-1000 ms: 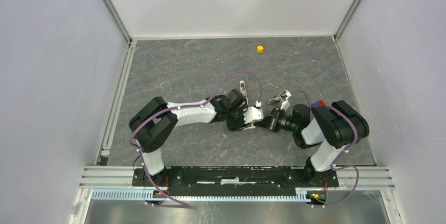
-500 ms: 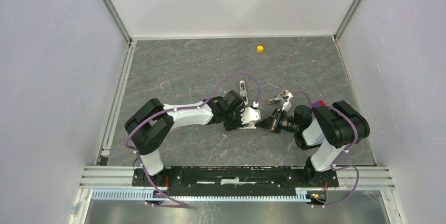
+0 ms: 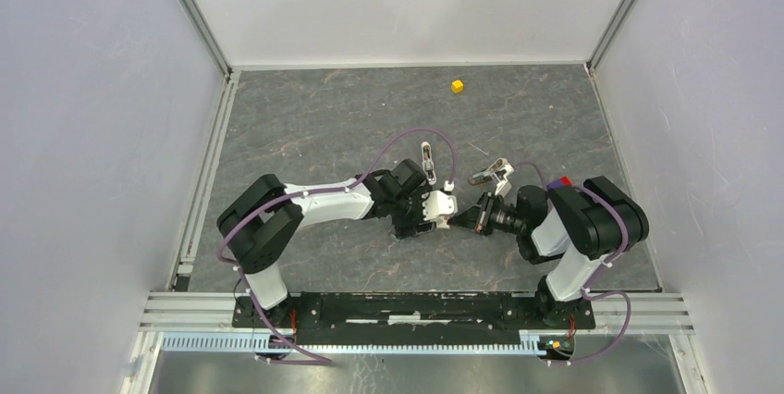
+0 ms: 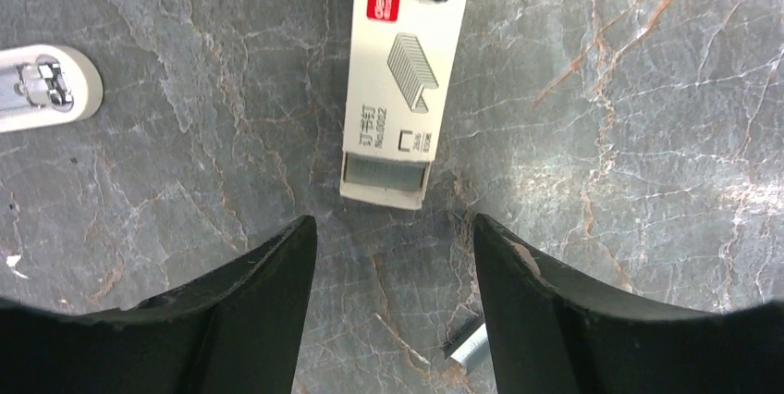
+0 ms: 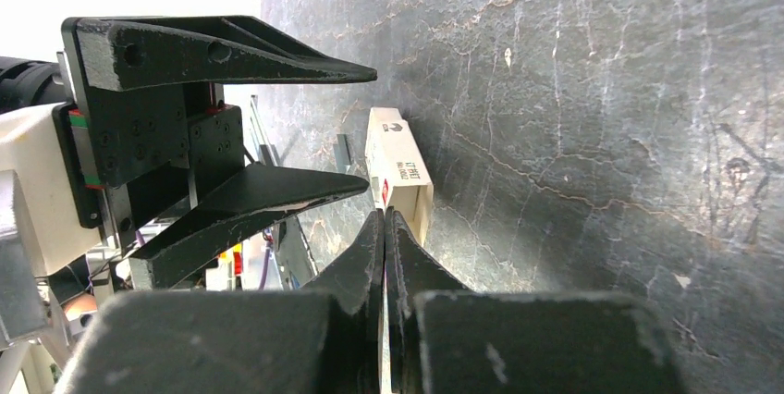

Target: Load the staples into the stapler

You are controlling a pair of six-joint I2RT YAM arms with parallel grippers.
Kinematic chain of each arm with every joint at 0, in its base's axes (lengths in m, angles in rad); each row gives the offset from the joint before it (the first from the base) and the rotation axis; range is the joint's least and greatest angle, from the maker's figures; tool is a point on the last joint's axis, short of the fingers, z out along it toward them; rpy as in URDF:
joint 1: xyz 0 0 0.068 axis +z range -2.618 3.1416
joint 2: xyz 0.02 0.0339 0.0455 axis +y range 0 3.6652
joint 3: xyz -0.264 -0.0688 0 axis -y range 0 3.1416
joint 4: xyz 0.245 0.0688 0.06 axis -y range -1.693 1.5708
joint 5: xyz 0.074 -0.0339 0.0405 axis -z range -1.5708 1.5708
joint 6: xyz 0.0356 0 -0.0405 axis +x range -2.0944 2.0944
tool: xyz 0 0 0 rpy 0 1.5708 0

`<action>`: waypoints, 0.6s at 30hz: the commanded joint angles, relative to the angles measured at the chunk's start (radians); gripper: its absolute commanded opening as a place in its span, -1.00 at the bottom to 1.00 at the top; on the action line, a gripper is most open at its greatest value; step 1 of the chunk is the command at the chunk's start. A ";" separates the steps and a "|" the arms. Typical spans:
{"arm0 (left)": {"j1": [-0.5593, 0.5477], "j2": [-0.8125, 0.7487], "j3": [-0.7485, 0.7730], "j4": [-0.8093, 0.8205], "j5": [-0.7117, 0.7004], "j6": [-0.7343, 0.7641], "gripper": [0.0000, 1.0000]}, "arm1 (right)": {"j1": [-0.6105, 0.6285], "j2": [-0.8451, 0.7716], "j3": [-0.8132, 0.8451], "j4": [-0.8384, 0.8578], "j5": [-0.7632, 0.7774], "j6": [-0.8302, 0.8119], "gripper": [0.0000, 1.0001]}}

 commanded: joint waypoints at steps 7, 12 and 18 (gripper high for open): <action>-0.002 0.046 0.068 -0.018 0.057 0.090 0.40 | 0.020 0.012 0.016 0.058 -0.016 -0.014 -1.00; -0.002 0.064 0.084 -0.023 0.069 0.089 0.37 | 0.023 0.020 0.024 0.068 -0.023 -0.010 -1.00; -0.002 0.076 0.090 -0.025 0.082 0.103 0.26 | 0.024 0.034 0.026 0.081 -0.032 -0.008 -1.00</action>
